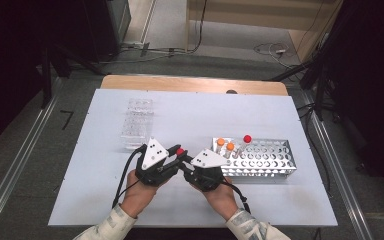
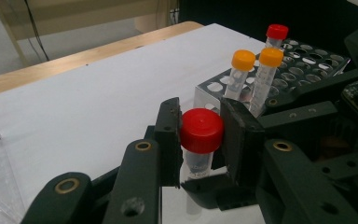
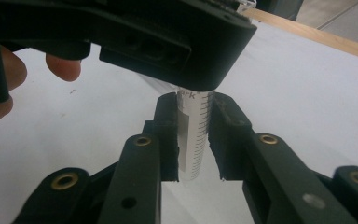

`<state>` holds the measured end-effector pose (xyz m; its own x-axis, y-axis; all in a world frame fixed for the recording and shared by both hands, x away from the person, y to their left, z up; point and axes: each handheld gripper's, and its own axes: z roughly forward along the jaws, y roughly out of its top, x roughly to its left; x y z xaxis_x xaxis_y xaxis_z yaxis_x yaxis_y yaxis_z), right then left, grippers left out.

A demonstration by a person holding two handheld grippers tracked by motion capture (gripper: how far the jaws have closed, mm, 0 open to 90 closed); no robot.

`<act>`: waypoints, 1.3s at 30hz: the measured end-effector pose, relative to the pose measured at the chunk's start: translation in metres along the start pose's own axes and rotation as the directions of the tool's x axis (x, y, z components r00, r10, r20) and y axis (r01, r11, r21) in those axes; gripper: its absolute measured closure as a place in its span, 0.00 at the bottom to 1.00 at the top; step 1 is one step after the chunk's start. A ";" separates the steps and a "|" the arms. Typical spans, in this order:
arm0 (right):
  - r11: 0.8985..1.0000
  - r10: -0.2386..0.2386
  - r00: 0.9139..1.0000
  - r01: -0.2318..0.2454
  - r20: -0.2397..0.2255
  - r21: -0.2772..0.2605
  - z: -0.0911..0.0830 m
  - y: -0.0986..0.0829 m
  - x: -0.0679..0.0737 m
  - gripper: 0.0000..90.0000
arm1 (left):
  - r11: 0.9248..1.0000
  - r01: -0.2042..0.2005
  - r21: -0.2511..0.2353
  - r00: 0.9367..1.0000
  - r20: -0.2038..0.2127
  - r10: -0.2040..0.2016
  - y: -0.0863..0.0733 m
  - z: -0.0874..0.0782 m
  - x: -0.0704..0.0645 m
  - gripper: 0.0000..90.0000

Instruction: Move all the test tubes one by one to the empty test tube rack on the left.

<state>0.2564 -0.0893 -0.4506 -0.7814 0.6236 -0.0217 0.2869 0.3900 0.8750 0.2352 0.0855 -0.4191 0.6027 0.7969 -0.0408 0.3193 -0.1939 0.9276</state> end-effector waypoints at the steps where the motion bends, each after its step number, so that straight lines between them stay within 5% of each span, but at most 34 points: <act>1: 1.000 0.004 1.000 -0.004 -0.007 0.002 0.000 0.000 0.000 0.67 | 1.000 0.002 -0.003 1.000 -0.002 -0.002 0.001 -0.001 0.002 0.77; 9: 1.000 -0.011 0.998 0.011 -0.061 -0.001 -0.021 0.003 0.000 0.47 | 0.997 0.063 -0.045 0.996 -0.054 -0.065 0.011 -0.018 0.028 0.77; 16: 1.000 -0.018 0.997 0.017 -0.081 -0.007 -0.048 -0.001 -0.002 0.41 | 0.991 0.113 -0.069 0.986 -0.119 -0.121 0.019 -0.033 0.053 0.77; 28: 1.000 0.005 0.999 -0.005 -0.039 -0.001 -0.091 -0.021 -0.017 0.38 | 0.984 0.138 -0.108 0.964 -0.215 -0.159 0.033 -0.052 0.088 0.77; 39: 0.999 0.049 0.999 -0.049 0.013 -0.011 -0.108 -0.029 -0.032 0.38 | 0.982 0.147 -0.117 0.944 -0.280 -0.175 0.036 -0.054 0.109 0.77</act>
<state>0.2130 -0.1933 -0.4230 -0.7590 0.6510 0.0146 0.3184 0.3515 0.8804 0.2729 0.1966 -0.3699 0.3080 0.9465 -0.0968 0.3168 -0.0061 0.9485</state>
